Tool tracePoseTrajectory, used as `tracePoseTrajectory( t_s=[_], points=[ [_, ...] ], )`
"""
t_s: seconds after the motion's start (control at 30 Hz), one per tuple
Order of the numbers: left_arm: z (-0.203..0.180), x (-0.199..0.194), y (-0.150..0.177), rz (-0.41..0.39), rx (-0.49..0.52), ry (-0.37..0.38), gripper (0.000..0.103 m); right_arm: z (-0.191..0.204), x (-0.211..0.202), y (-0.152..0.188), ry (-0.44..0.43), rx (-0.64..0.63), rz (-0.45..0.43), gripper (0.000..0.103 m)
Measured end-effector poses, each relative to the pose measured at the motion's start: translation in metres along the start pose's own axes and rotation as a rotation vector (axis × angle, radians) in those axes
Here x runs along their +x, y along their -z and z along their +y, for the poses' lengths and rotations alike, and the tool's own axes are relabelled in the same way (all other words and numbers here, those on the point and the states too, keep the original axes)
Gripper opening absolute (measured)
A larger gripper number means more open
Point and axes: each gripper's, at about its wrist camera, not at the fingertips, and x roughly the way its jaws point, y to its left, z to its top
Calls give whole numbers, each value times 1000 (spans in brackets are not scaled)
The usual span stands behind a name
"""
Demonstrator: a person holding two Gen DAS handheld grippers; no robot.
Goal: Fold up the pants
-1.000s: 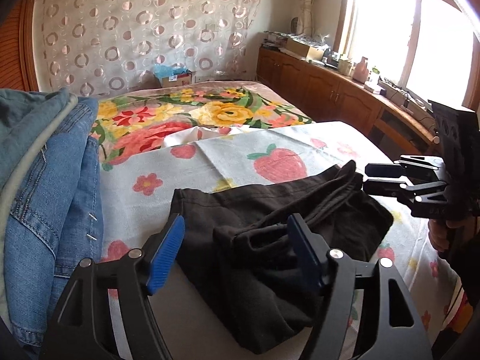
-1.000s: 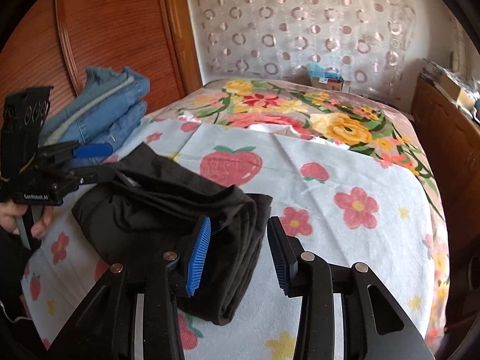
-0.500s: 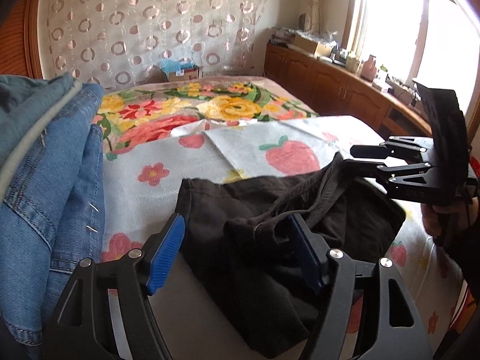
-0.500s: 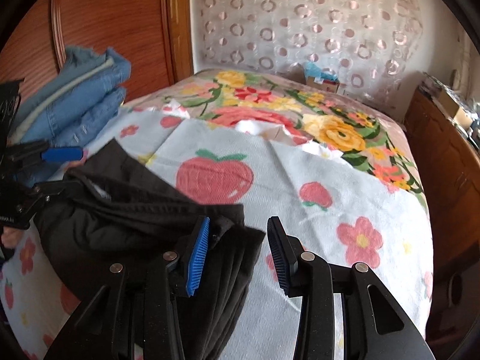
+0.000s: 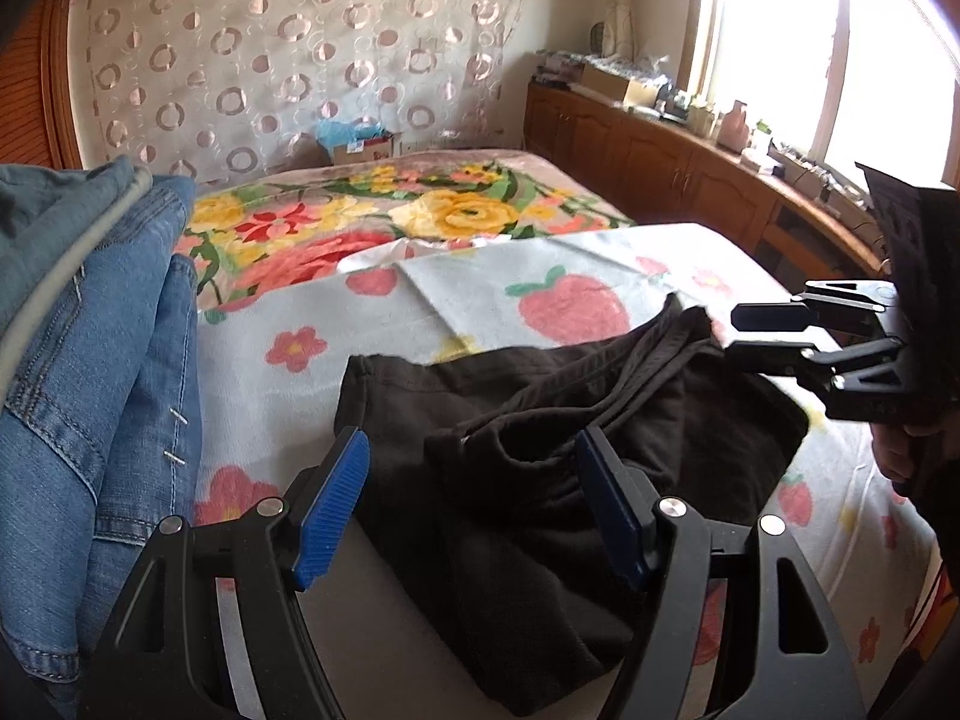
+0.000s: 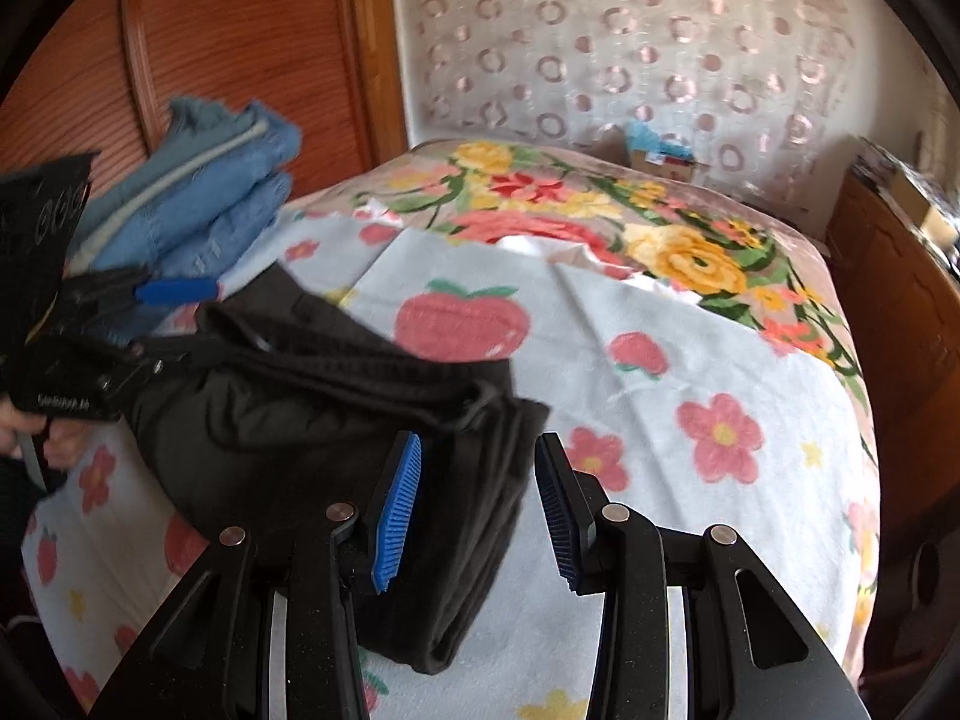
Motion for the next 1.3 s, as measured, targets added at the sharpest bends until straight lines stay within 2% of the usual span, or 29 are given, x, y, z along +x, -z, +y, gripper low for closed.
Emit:
tracePoseTrajectory(
  t_s=[0.17, 0.3, 0.37, 0.47, 0.7, 0.87, 1.1, 1.2, 1.3],
  points=[
    [-1, 2, 1, 7, 0, -19, 72, -3, 19, -10, 34, -37, 46, 41],
    [2, -2, 0, -9, -13, -25, 72, -15, 29, -23, 41, 10, 20, 41],
    [3, -4, 1, -13, -21, -19, 72, -16, 37, -28, 76, 15, 15, 41],
    [2, -9, 1, -20, -16, -14, 72, -14, 41, -27, 66, 35, 14, 41],
    [-8, -26, 3, -19, 9, -25, 72, -6, 10, -16, 57, 61, -21, 41],
    [-8, -36, 20, 12, 8, -23, 72, -1, -16, 11, 19, 89, -7, 41],
    [-7, -45, 42, 41, -15, -8, 53, 2, -36, 42, -9, 123, 26, 41],
    [-10, -45, 49, 53, -30, 9, 49, 2, -39, 48, -28, 137, 29, 41],
    [-12, -43, 52, 61, -39, 12, 49, 3, -39, 49, -41, 142, 28, 41]
  ],
)
